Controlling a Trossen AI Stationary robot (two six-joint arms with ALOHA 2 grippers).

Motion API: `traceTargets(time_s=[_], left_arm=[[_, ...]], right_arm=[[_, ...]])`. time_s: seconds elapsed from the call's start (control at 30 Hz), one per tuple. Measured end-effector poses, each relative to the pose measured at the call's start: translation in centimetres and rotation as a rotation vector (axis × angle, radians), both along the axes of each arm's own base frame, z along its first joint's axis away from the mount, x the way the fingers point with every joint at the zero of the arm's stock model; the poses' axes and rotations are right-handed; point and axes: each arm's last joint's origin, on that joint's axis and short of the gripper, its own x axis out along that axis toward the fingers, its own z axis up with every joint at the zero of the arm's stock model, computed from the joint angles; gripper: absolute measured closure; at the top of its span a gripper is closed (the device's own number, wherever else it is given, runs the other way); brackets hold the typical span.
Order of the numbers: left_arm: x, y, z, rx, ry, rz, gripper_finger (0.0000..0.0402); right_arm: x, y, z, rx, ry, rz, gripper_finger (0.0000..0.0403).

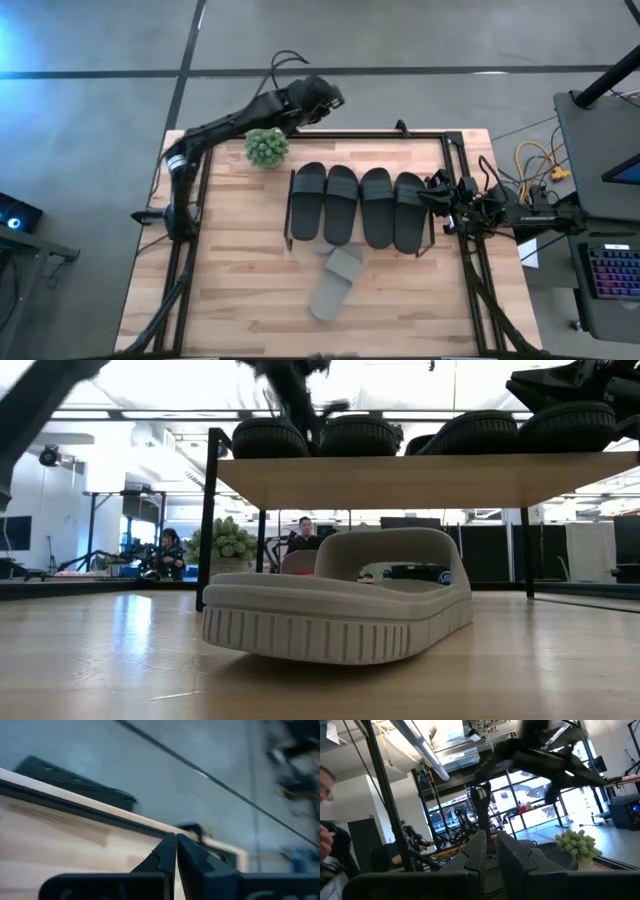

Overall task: Pick and place slides into the shelf
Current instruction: Adjust the gray slipper below the shelf

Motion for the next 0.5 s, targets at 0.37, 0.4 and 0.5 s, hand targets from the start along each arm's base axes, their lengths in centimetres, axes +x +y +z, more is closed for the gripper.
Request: traceTargets(time_s=[0.37,0.4,0.5], left_arm=[[-1.5,-12.8,7.5,0.184,-0.124,-0.326,0.0402],[-1.4,-13.7,7.4,0.166,-0.14,-0.335,0.0402],[-0.9,-16.2,6.8,0.08,-0.193,-0.34,0.0402]], right_arm=[[0.0,0.0,0.0,0.0,-0.001,0.0,0.0364],[0.0,0.0,0.0,0.0,-0.001,0.0,0.0364],[0.0,0.0,0.0,0.0,-0.001,0.0,0.0364]])
